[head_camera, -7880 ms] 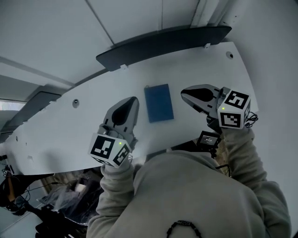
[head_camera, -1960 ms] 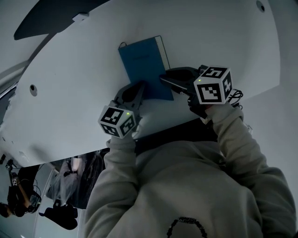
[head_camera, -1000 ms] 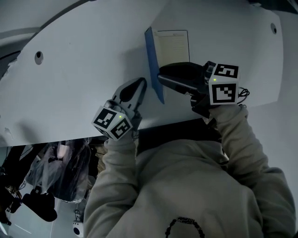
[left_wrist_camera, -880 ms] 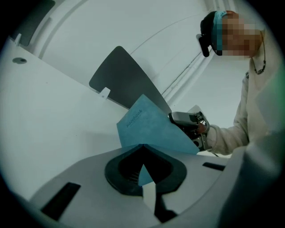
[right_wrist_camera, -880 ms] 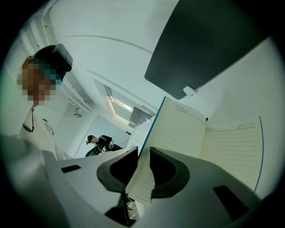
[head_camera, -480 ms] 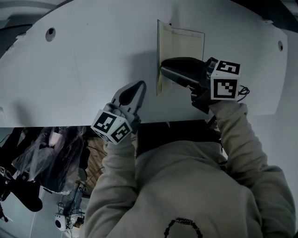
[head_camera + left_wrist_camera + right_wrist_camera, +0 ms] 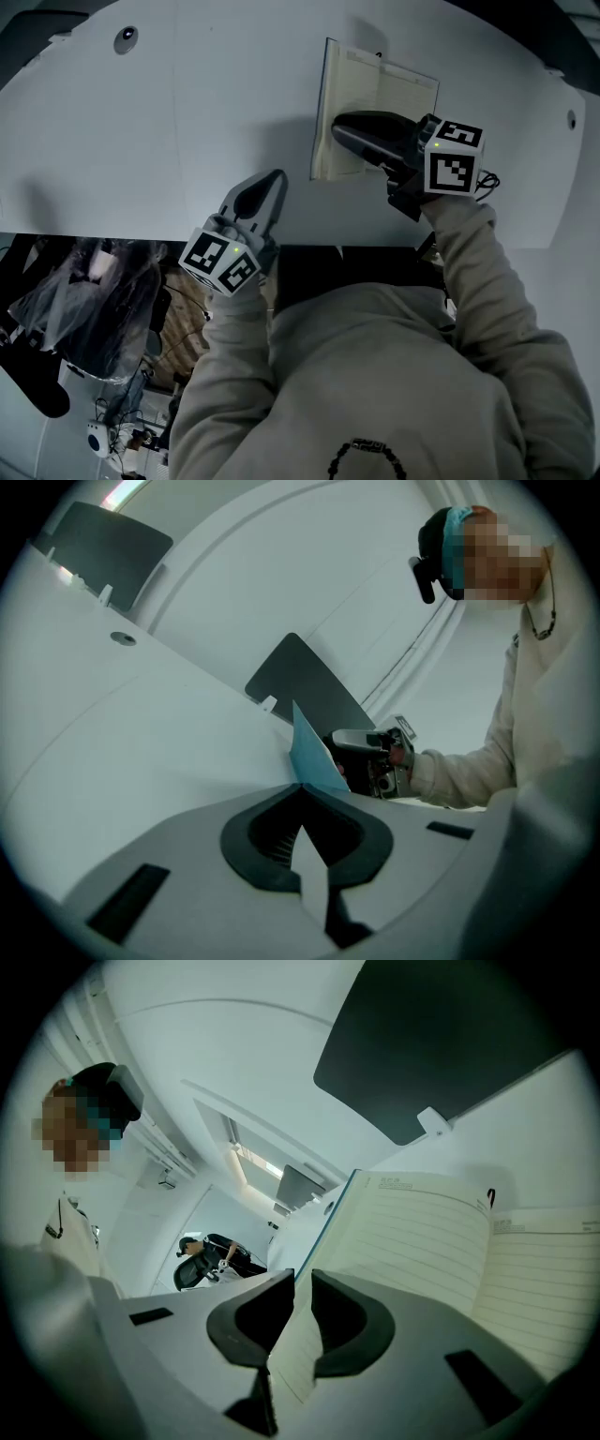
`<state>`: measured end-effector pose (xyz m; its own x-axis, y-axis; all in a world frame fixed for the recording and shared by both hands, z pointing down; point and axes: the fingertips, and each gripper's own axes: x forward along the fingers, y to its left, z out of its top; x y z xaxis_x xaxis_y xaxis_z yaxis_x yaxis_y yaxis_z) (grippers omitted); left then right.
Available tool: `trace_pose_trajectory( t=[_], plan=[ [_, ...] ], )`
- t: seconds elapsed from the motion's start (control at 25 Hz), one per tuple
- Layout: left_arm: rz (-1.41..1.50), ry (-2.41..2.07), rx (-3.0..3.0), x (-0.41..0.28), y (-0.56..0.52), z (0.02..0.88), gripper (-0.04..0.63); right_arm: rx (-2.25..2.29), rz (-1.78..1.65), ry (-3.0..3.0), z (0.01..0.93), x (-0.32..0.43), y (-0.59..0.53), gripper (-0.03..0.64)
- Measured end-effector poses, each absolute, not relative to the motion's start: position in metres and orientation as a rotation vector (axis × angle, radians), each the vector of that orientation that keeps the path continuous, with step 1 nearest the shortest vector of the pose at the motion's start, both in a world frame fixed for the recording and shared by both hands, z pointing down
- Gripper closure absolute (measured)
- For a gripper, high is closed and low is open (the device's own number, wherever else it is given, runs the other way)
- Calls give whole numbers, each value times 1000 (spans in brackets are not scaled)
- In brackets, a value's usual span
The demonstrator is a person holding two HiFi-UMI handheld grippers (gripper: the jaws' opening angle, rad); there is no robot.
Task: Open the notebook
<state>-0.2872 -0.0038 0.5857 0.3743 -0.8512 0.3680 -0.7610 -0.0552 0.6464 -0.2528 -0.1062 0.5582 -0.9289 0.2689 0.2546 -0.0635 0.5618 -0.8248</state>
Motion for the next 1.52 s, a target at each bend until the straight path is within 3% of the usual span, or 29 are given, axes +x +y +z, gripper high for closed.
trace_pose_trajectory(
  t=[1.52],
  plan=[
    [-206, -1323, 1763, -309, 33, 609, 600, -6, 1285, -2284, 620, -275, -117, 594]
  ],
)
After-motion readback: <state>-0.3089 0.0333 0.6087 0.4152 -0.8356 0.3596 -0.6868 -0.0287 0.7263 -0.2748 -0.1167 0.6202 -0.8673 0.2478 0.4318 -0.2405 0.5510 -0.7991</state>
